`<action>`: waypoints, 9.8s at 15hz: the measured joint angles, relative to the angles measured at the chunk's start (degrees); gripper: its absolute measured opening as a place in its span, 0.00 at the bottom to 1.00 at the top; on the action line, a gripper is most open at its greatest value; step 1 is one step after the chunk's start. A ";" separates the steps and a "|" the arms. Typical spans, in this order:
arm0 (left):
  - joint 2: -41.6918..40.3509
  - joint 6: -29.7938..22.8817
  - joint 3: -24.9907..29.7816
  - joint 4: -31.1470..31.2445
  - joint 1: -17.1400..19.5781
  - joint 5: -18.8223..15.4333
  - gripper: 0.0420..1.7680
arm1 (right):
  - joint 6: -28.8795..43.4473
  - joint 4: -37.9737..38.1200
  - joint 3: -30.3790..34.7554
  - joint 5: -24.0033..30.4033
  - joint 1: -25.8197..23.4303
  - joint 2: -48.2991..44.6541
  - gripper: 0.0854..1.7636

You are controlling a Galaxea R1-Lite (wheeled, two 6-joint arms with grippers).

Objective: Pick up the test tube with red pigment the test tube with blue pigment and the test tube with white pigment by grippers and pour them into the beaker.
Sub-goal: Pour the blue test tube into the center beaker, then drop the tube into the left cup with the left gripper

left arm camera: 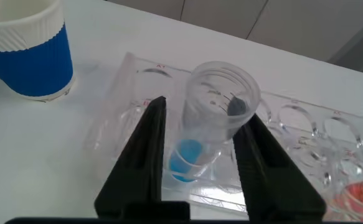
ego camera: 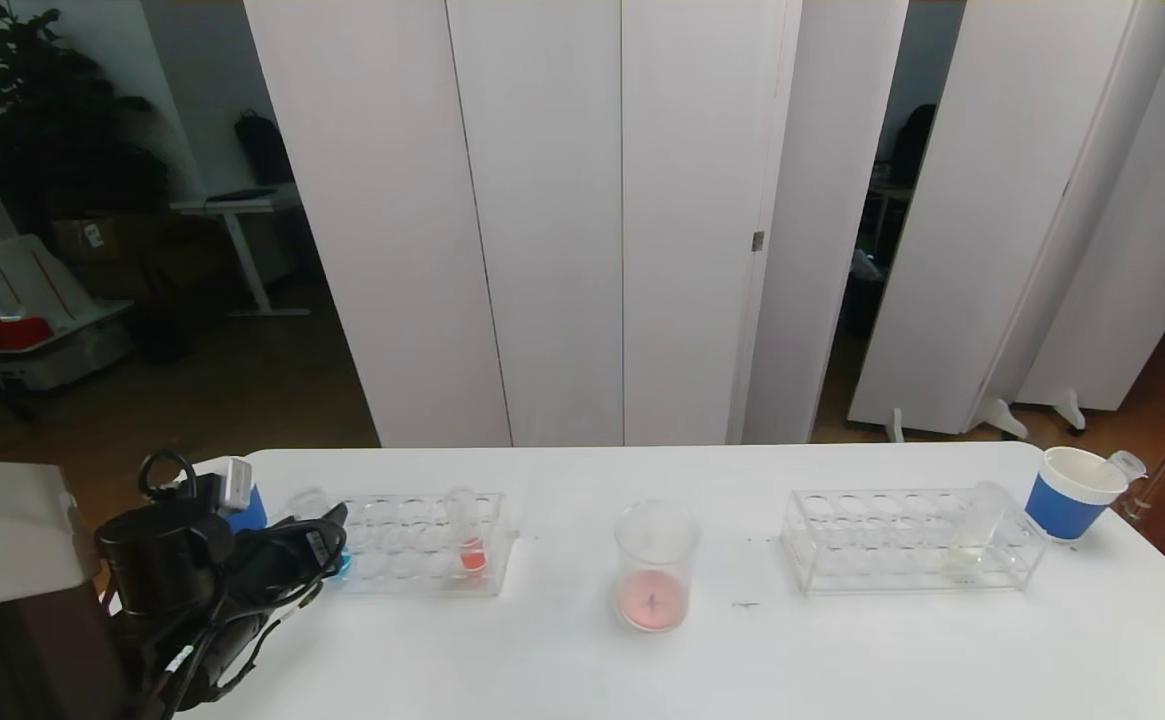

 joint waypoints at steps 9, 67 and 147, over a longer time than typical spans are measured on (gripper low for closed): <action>-0.65 0.35 0.07 0.11 -0.46 -0.02 0.31 | -0.02 -0.01 0.00 0.00 0.00 0.00 0.99; -22.77 23.99 -28.04 35.49 -14.58 -29.78 0.31 | 0.00 -0.01 0.00 0.00 0.00 0.00 0.99; 4.10 90.23 -34.71 10.89 -24.00 -34.88 0.31 | 0.00 -0.01 0.00 0.00 0.00 0.00 0.99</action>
